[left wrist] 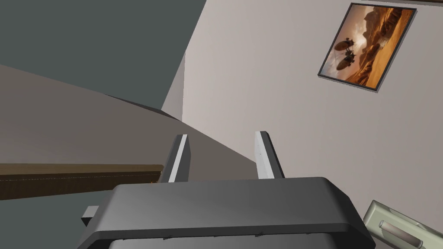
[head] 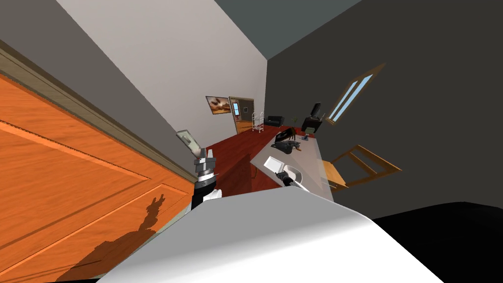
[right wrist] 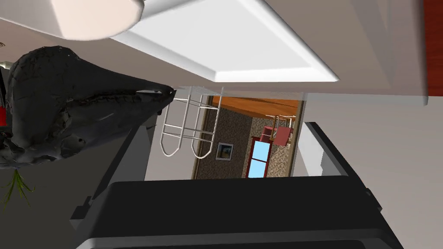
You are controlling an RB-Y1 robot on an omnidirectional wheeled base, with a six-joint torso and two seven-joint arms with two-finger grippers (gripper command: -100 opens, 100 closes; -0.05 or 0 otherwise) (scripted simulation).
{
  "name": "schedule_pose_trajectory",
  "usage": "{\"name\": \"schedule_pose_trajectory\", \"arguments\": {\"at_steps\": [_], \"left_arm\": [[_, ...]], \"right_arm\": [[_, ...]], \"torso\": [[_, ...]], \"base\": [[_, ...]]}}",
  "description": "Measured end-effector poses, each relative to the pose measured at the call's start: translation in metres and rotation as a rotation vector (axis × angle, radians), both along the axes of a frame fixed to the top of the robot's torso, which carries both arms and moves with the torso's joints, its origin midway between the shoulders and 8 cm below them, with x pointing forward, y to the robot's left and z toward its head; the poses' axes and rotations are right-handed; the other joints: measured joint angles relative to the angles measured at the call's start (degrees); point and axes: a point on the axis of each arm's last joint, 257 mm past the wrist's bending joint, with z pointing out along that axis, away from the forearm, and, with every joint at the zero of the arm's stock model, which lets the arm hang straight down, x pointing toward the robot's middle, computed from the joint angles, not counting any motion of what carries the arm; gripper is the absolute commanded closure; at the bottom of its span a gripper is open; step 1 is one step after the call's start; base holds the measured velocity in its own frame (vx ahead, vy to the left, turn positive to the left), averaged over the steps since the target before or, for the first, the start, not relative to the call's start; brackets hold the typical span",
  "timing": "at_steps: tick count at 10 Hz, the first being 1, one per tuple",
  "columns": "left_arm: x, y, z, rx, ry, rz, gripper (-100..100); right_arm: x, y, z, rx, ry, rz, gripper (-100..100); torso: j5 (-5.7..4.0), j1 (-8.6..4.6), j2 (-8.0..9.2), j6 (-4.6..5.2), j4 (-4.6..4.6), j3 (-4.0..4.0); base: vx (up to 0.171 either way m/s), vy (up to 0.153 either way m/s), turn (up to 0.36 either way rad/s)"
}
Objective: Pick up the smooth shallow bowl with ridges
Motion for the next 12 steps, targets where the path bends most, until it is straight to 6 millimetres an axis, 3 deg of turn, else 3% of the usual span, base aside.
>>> {"name": "schedule_pose_trajectory", "arguments": {"at_steps": [2, 6, 7, 12], "left_arm": [[0.000, 0.000, 0.000, 0.000, 0.000, 0.000, 0], [0.000, 0.000, 0.000, 0.000, 0.000, 0.000, 0], [0.000, 0.000, 0.000, 0.000, 0.000, 0.000, 0], [0.000, 0.000, 0.000, 0.000, 0.000, 0.000, 0]], "right_arm": [[-0.017, -0.032, -0.018, -0.124, 0.085, 0.015, -100], [-0.044, -0.071, -0.040, -0.285, 0.205, 0.029, -100], [-0.058, -0.086, -0.044, -0.343, 0.247, 0.038, -100], [-0.080, -0.127, -0.051, -0.493, 0.365, 0.057, -100]], "torso": [[0.01, 0.01, 0.01, -0.03, 0.01, 0.01], [0.00, -0.01, 0.01, -0.03, 0.01, 0.01], [0.01, 0.00, 0.03, -0.01, 0.01, 0.02], [0.00, -0.02, 0.02, 0.00, 0.01, 0.01]], "base": [[0.002, 0.015, 0.118], [0.002, 0.011, 0.106], [0.002, 0.011, 0.033], [0.002, 0.009, 0.068]]}}
